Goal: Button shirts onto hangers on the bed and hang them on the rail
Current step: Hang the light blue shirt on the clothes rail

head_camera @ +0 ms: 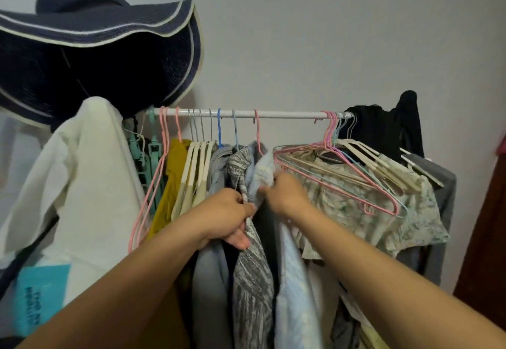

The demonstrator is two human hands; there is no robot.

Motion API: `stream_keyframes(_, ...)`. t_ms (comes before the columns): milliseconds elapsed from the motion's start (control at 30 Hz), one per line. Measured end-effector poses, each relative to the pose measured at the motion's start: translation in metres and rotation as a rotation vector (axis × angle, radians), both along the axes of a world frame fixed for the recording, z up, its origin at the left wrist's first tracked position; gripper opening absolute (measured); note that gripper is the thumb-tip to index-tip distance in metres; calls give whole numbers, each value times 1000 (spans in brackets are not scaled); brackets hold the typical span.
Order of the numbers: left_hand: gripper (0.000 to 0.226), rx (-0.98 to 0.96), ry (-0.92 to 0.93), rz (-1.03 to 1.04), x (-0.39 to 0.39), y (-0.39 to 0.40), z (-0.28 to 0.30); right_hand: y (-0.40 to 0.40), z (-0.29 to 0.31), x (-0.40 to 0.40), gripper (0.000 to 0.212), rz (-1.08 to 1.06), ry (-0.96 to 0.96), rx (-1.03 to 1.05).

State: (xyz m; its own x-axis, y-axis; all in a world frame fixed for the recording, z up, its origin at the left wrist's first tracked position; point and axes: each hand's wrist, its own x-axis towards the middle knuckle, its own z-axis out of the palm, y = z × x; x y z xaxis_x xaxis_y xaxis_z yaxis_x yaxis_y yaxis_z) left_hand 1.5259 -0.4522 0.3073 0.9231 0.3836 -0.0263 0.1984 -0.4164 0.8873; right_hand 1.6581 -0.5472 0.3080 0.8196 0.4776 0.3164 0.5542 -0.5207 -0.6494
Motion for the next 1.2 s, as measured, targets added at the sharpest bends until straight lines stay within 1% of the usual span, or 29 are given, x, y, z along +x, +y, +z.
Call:
stream_keyframes(100,27,-49,-28,-4,-5,3,-2,-7,-19,-27,27,153,74,135)
stream_keyframes(167,37,-75,-30,8,-9,4,-2,-11,-19,-39,27,278,138,211)
stream_keyframes(200,48,-90,-27,17,-11,5,-1,-12,-16,-42,29,322,155,231)
stream_keyframes(267,56,-117,-19,20,-17,9,3,-8,-10,-47,28,390,176,229)
stream_keyframes(367,47,-153,-5,17,-22,13,7,-13,-13,-49,18,500,350,262)
stream_keyframes(400,44,-135,-4,16,-23,13,7,-20,-16,-48,21,542,402,246)
stream_keyframes(433,42,-88,-10,29,-23,10,6,-30,-18,-46,26,556,412,191)
stream_keyframes(467,37,24,-26,46,-23,5,5,-42,-19,-40,32,515,338,106)
stream_keyframes(500,34,222,-53,72,-25,1,5,-54,-22,-29,37,425,213,28)
stream_keyframes(533,33,471,-91,101,-27,-4,3,-69,-26,-12,39,291,61,-32)
stream_keyframes(567,41,722,-130,132,-29,-7,1,-85,-29,6,38,135,-86,-77)
stream_keyframes(600,49,907,-165,156,-32,-12,0,-103,-33,28,36,-33,-224,-121)
stream_keyframes(633,53,1004,-185,168,-33,-15,1,-123,-36,47,34,-206,-352,-176)
stream_keyframes(667,54,1047,-202,158,-32,-18,1,-144,-39,65,33,-364,-448,-245)
stream_keyframes(700,54,1068,-195,135,-30,-19,0,-164,-41,81,31,-485,-498,-295)
stream_keyframes(733,56,1097,-184,107,-26,-21,-1,-181,-42,93,29,-556,-482,-326)
stream_keyframes(767,57,1136,-167,77,-21,-21,-4,-192,-43,100,28,-586,-415,-337)
stream_keyframes(833,54,1190,-167,60,-14,-22,-11,-203,-50,112,33,-604,-286,-374)
stream_keyframes(900,43,1188,-219,94,-9,-22,-17,-204,-57,122,35,-594,-228,-397)
stream_keyframes(1000,29,1135,-323,162,-1,-15,-21,-198,-60,130,35,-622,-222,-280)
stream_keyframes(1067,25,1115,-334,173,3,-10,-20,-196,-55,132,34,-691,-229,-166)
stream_keyframes(1100,23,1100,-336,176,4,-8,-20,-195,-53,133,33,-699,-226,-145)
stream_keyframes(1200,24,1054,-375,188,4,-9,-19,-195,-53,139,29,-647,-219,-242)
